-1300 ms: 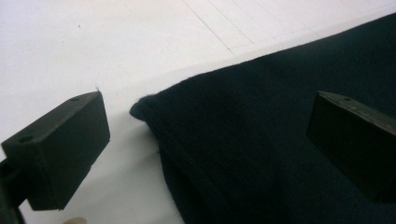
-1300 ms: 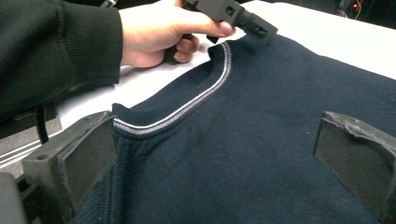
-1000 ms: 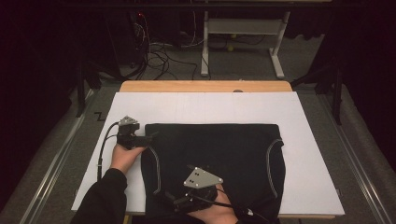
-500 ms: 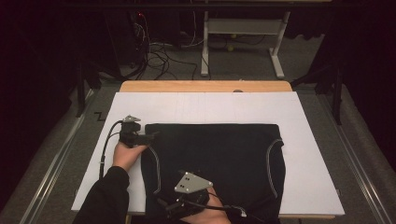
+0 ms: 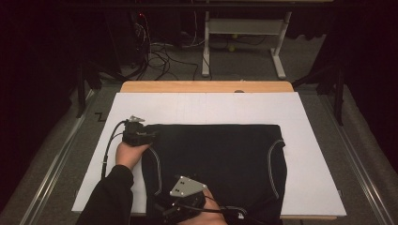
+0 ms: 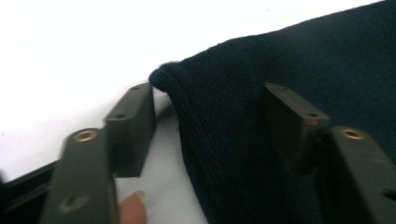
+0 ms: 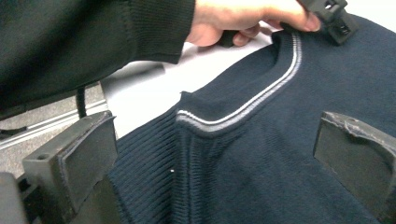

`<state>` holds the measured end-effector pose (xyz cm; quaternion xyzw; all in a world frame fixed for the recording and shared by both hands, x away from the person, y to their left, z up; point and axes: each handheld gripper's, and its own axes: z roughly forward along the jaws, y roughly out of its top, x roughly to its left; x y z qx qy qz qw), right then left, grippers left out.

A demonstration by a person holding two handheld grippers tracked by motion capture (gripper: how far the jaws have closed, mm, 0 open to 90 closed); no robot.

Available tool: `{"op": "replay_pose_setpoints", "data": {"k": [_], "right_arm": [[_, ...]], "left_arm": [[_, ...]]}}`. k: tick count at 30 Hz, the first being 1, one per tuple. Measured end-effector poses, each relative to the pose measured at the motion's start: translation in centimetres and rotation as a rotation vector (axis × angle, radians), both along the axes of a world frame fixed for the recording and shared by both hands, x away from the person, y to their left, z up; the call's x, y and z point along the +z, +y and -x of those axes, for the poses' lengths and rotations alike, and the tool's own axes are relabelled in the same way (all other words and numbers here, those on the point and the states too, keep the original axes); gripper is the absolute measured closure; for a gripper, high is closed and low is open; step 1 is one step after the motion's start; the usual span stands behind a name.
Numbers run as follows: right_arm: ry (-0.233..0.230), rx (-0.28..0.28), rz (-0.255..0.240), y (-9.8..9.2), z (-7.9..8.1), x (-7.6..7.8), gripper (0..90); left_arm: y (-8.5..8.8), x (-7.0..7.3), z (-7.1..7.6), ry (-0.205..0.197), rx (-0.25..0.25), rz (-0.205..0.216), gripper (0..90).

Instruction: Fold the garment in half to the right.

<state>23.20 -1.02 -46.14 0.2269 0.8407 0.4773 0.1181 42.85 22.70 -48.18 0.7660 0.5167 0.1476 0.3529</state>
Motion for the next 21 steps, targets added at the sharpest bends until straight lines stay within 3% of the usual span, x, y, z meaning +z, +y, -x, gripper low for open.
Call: {"op": "replay_pose_setpoints", "data": {"k": [9,17,21], "right_arm": [[0.046,0.032,0.032,1.6,0.4,-0.1,5.0],[0.092,0.040,0.091,3.9,0.1,-0.5,11.7],[0.101,0.038,0.146,5.1,0.1,-1.1,14.3]], "left_arm": [[0.2,-0.1,0.2,0.003,-0.097,0.061,69.3],[0.2,-0.1,0.3,-0.001,-0.093,0.061,70.8],[0.3,-0.1,0.3,0.001,-0.090,0.068,70.8]]}}
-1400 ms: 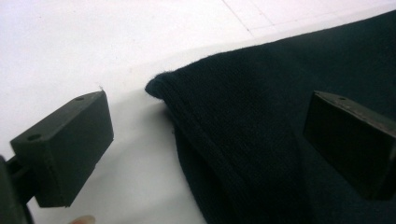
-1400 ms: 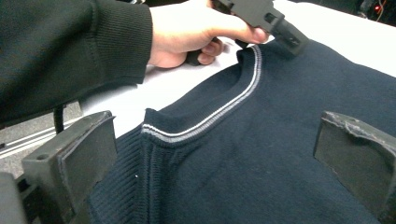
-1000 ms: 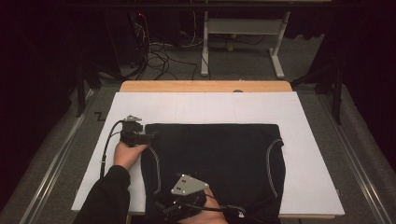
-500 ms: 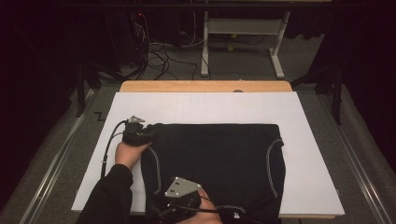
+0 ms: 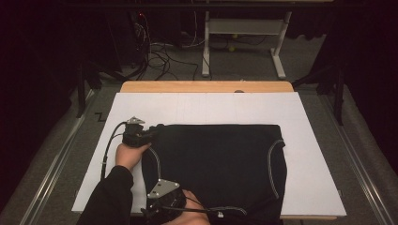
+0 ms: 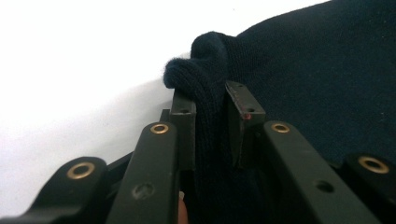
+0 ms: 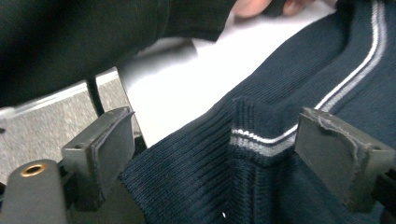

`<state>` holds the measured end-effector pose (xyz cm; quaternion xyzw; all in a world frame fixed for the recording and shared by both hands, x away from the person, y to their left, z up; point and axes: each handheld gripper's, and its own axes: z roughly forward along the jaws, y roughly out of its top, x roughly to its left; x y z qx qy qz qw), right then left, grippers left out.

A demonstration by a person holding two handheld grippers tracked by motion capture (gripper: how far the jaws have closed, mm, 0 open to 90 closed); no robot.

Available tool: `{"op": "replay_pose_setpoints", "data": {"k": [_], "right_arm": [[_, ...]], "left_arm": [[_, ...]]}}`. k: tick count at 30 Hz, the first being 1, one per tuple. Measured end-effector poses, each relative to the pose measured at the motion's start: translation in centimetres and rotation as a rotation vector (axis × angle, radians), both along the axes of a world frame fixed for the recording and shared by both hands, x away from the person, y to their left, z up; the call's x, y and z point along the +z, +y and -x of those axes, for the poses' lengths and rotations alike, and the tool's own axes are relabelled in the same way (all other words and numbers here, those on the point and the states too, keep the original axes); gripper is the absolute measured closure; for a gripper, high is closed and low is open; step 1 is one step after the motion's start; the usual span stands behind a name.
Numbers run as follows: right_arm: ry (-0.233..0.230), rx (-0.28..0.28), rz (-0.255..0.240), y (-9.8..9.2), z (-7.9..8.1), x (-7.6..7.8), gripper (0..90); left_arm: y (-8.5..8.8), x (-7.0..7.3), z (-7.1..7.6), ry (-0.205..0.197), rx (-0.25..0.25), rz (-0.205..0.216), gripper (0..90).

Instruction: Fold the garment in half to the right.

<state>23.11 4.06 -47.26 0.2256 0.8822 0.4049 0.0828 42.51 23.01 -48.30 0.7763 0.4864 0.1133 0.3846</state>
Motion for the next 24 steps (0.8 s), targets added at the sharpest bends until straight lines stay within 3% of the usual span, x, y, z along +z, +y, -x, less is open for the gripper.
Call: {"op": "replay_pose_setpoints", "data": {"k": [4,10,18,24], "right_arm": [[-0.005,-0.001,0.048,0.7,0.2,-0.4,15.1],[-0.010,-0.046,0.079,1.5,0.3,-0.6,16.0],[-0.082,-0.090,0.122,1.6,0.5,-0.6,38.2],[-0.105,-0.112,0.147,1.3,0.3,-0.5,56.3]], "left_arm": [[-0.1,0.0,0.1,-0.002,0.007,-0.004,70.3],[-0.1,0.0,0.2,-0.009,0.010,-0.013,69.8],[-0.1,0.0,0.2,-0.006,0.019,-0.013,68.1],[-0.1,0.0,0.1,-0.005,0.019,-0.012,68.2]]}}
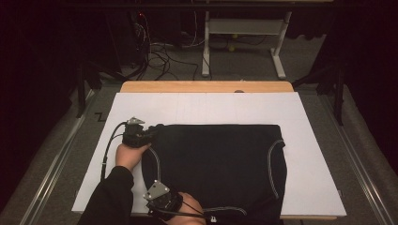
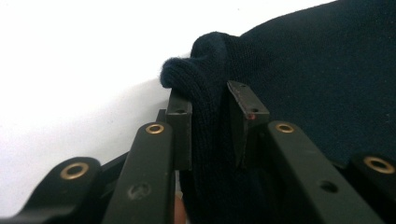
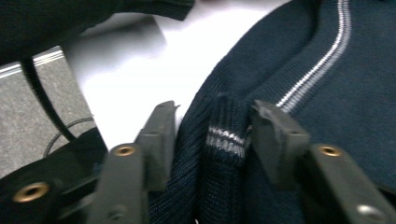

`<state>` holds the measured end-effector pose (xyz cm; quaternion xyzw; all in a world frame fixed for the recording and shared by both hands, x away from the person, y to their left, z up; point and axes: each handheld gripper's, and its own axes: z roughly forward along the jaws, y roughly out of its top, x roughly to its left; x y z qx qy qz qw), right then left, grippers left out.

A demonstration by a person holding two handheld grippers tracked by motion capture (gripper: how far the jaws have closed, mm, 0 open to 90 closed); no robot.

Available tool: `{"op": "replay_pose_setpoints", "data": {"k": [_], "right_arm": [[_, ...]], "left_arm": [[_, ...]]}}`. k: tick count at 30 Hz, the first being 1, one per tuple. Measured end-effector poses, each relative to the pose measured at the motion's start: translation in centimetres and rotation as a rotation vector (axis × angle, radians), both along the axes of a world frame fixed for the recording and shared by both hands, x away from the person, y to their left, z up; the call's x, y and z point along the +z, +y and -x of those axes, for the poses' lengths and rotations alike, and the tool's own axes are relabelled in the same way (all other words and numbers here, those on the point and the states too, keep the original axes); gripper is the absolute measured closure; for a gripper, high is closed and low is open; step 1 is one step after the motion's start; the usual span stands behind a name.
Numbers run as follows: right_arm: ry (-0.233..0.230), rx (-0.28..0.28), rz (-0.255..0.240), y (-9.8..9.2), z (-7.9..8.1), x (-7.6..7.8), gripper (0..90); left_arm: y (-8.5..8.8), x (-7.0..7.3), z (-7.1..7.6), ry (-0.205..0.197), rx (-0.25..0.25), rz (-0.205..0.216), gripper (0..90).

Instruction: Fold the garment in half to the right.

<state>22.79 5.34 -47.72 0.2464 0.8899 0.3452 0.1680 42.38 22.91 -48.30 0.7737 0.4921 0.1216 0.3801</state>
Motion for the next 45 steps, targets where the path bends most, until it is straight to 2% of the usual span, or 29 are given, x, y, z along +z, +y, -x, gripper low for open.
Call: {"op": "replay_pose_setpoints", "data": {"k": [5,8,12,15,19,23,27,30,33,38,41,45], "right_arm": [[0.002,-0.017,-0.002,-0.4,-0.3,0.1,68.6],[0.023,-0.017,-0.015,-0.7,-0.6,0.2,71.1],[0.046,-0.007,-0.060,-1.2,-0.8,0.4,73.0],[0.035,0.008,-0.080,-1.9,-0.8,0.9,73.4],[0.008,0.010,-0.122,-2.9,-0.8,1.7,73.7],[-0.007,0.016,-0.148,-3.6,-0.8,1.9,73.8],[-0.034,0.015,-0.169,-4.1,-0.6,2.0,73.8],[-0.050,0.016,-0.187,-4.3,-0.4,2.4,73.9],[-0.064,0.016,-0.202,-4.5,-0.4,2.7,73.9],[-0.069,0.020,-0.222,-5.0,-0.3,3.2,73.9],[-0.089,0.027,-0.221,-5.2,-0.2,3.3,74.0],[-0.101,0.024,-0.236,-5.4,-0.1,3.6,74.2]], "left_arm": [[-0.1,0.0,0.1,-0.005,0.000,-0.008,68.3],[0.0,0.0,0.0,0.004,0.001,0.001,68.4],[0.1,0.0,0.0,0.004,0.001,0.004,68.5],[0.0,0.0,0.1,0.000,0.003,-0.003,68.5],[0.1,0.0,0.0,0.007,-0.001,0.014,68.6],[0.1,0.0,0.0,0.008,-0.006,0.011,69.0],[-0.2,0.1,0.2,0.021,0.022,0.034,72.0],[-0.3,0.2,0.5,0.005,0.042,0.059,73.7],[-0.5,0.4,0.9,-0.031,0.061,0.069,74.3],[-0.9,0.7,1.7,-0.078,0.109,0.132,74.8],[-1.1,0.9,1.9,-0.104,0.117,0.157,75.1],[-1.3,1.5,2.0,-0.134,0.125,0.169,75.1]]}}
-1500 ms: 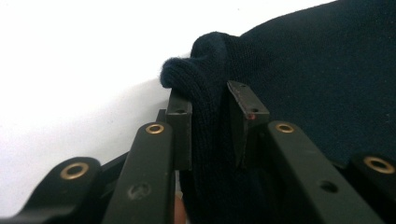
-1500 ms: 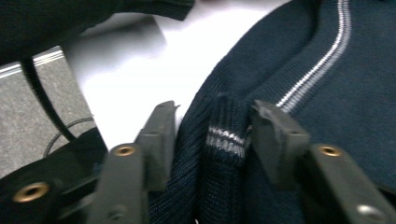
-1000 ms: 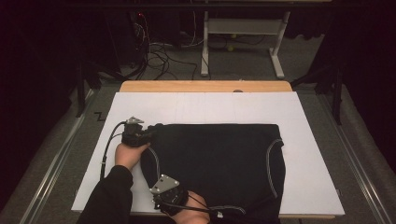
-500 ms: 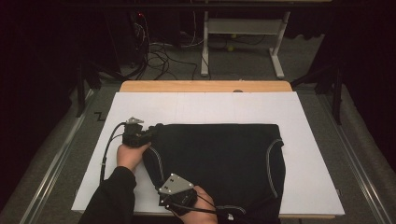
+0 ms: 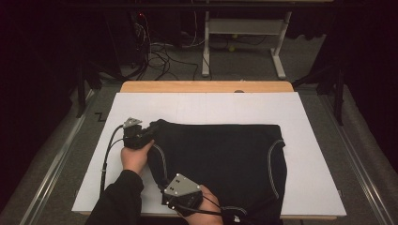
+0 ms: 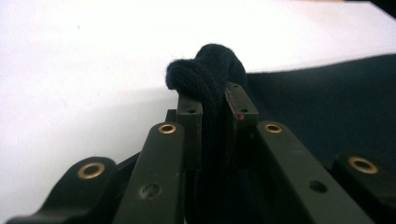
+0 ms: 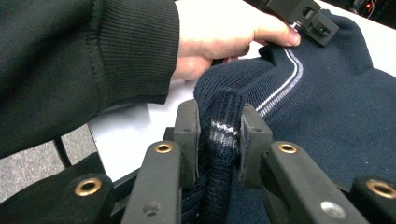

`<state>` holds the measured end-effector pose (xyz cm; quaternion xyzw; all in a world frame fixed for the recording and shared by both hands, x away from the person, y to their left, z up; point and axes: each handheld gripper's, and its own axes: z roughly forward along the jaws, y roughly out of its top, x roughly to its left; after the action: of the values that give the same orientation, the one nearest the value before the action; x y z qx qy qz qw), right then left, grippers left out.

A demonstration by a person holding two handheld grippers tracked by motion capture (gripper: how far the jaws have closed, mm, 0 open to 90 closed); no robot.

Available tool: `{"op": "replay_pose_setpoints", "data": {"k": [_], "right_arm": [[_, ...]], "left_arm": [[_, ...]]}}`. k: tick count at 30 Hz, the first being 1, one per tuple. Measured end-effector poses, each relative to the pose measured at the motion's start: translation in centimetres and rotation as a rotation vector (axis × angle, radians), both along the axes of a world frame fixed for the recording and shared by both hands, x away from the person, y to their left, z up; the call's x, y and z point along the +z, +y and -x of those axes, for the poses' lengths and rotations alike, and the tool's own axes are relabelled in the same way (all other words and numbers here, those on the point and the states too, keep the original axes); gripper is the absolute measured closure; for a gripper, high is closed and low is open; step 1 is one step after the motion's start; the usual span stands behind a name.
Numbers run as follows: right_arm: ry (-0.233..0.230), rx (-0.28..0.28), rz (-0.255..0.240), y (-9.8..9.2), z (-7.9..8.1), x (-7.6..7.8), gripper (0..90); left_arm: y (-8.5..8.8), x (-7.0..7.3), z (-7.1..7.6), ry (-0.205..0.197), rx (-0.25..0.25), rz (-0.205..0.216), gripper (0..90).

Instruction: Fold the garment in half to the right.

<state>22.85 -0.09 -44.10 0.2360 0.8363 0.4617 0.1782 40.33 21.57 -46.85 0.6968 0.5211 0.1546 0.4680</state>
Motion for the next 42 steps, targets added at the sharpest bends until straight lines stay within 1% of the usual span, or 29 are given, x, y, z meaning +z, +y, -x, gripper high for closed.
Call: {"op": "replay_pose_setpoints", "data": {"k": [3,6,10,12,15,18,22,27,36,42], "right_arm": [[-0.011,-0.002,-0.013,-0.3,0.1,0.5,74.3],[-0.020,-0.006,-0.038,-0.5,0.1,0.9,74.3],[-0.036,-0.007,-0.055,-0.8,0.2,1.6,74.5],[-0.046,-0.006,-0.061,-0.8,0.2,2.0,74.5],[-0.057,-0.007,-0.067,-0.6,0.1,2.3,74.6],[-0.055,-0.004,-0.063,-0.2,0.1,2.4,74.6],[-0.053,0.006,-0.057,0.7,0.1,2.2,74.7],[-0.049,0.019,-0.049,1.6,-0.1,2.0,74.7],[-0.047,0.042,-0.044,3.4,-0.3,2.2,74.7],[-0.049,0.066,-0.048,4.9,-0.3,2.3,74.7]], "left_arm": [[-0.2,0.5,0.1,-0.022,0.005,0.008,75.5],[-0.6,1.2,0.2,-0.056,0.005,0.001,75.6],[-0.8,2.1,0.2,-0.080,0.008,0.014,75.7],[-0.8,2.2,0.2,-0.088,0.014,0.019,75.7],[-0.5,2.2,0.2,-0.078,0.021,0.025,75.7],[-0.1,2.2,0.1,-0.079,0.028,0.031,75.7],[0.5,2.3,0.1,-0.081,0.033,0.023,75.7],[1.3,2.1,0.1,-0.078,0.043,0.027,75.6],[3.6,1.9,0.4,-0.079,0.068,0.037,75.6],[5.3,2.3,0.8,-0.084,0.091,0.042,75.6]]}}
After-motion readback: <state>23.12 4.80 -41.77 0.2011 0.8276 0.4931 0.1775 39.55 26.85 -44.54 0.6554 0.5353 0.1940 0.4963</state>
